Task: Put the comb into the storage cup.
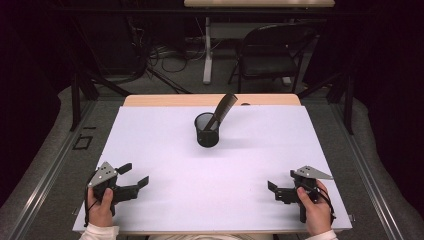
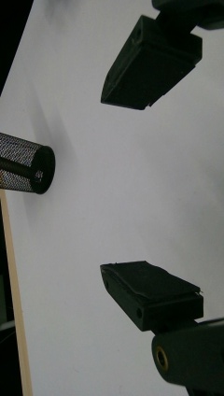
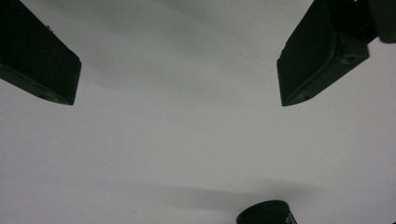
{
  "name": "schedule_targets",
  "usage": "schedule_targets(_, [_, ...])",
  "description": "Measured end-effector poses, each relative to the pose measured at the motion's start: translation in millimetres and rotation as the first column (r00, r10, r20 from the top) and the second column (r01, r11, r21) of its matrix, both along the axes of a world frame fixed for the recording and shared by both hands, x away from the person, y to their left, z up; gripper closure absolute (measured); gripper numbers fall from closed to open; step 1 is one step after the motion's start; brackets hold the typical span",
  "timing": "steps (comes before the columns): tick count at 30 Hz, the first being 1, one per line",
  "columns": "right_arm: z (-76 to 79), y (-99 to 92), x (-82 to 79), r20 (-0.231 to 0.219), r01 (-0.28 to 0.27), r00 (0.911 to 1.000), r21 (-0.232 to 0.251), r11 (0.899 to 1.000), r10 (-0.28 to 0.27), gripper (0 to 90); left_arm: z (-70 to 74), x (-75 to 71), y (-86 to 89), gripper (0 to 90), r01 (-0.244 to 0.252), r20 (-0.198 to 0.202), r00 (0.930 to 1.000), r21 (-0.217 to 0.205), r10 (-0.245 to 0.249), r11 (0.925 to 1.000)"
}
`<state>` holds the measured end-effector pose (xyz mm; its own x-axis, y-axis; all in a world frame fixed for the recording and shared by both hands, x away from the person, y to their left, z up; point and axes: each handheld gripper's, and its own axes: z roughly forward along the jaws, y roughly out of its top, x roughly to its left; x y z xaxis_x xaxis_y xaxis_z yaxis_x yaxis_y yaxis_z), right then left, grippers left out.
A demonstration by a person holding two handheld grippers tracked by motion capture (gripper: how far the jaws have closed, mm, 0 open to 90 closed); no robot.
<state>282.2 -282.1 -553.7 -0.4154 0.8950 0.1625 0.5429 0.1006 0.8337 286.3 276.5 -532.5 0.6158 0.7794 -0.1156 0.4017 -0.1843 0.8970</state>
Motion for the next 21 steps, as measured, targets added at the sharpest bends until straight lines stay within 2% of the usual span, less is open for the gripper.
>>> schedule_targets(21, [-3.8,-5.9,1.9,-0.011,0.017,0.9998,0.0,1.0,-0.017,0.0,-0.7,0.9,1.2,15.9,-0.006,-0.005,1.0,0.005,0.006,1.0])
